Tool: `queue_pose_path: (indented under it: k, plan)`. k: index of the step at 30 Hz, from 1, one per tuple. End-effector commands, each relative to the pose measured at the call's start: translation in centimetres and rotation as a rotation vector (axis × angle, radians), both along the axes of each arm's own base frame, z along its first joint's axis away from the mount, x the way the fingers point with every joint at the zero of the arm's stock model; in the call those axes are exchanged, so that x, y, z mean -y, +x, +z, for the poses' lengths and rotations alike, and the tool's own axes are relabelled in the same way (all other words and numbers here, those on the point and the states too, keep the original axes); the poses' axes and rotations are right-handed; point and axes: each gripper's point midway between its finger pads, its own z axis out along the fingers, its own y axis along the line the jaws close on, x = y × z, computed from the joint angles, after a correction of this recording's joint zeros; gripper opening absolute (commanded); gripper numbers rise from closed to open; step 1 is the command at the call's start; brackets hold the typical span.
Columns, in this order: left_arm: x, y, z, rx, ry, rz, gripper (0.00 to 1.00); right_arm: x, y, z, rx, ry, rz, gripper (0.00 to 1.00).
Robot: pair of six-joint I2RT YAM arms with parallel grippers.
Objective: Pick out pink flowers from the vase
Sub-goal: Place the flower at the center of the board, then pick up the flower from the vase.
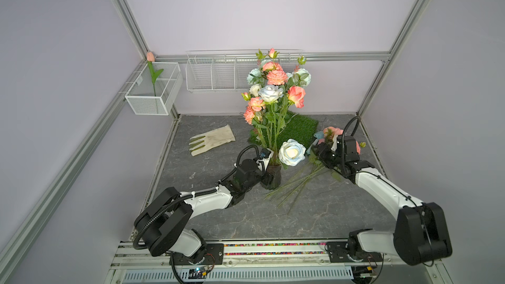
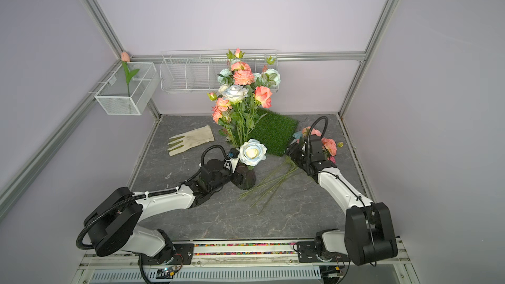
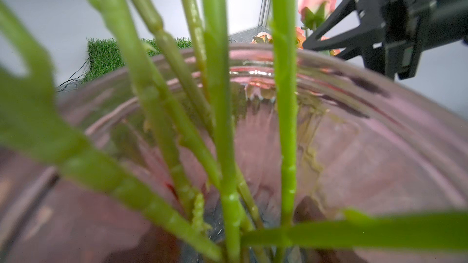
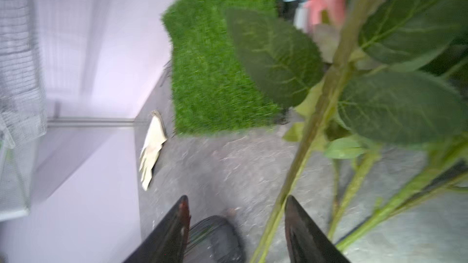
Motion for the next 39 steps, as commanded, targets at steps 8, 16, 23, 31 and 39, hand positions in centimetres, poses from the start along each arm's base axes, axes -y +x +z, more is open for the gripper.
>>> queue_pose_path:
  k: [8, 16, 23, 31, 39]
  plan:
    - [-2.3, -1.7, -7.5, -0.163, 0.205, 0.001, 0.00, -11.9, -2.8, 11.9, 0.411, -0.044, 0.589, 0.53]
    - [-2.5, -1.8, -7.6, -0.164, 0.211, 0.006, 0.00, -15.8, -3.2, 12.6, 0.454, -0.037, 0.700, 0.53]
    - [-2.6, -1.7, -7.6, -0.160, 0.215, 0.010, 0.00, -17.8, -1.9, 12.1, 0.460, -0.044, 0.695, 0.41]
    - [-2.7, -1.7, -7.3, -0.155, 0.207, 0.017, 0.00, -12.9, -1.5, 14.0, 0.520, -0.131, 0.558, 0.12]
    - [-2.6, -1.7, -7.6, -0.164, 0.209, 0.010, 0.00, -8.5, -3.2, 14.2, 0.516, -0.160, 0.498, 0.10]
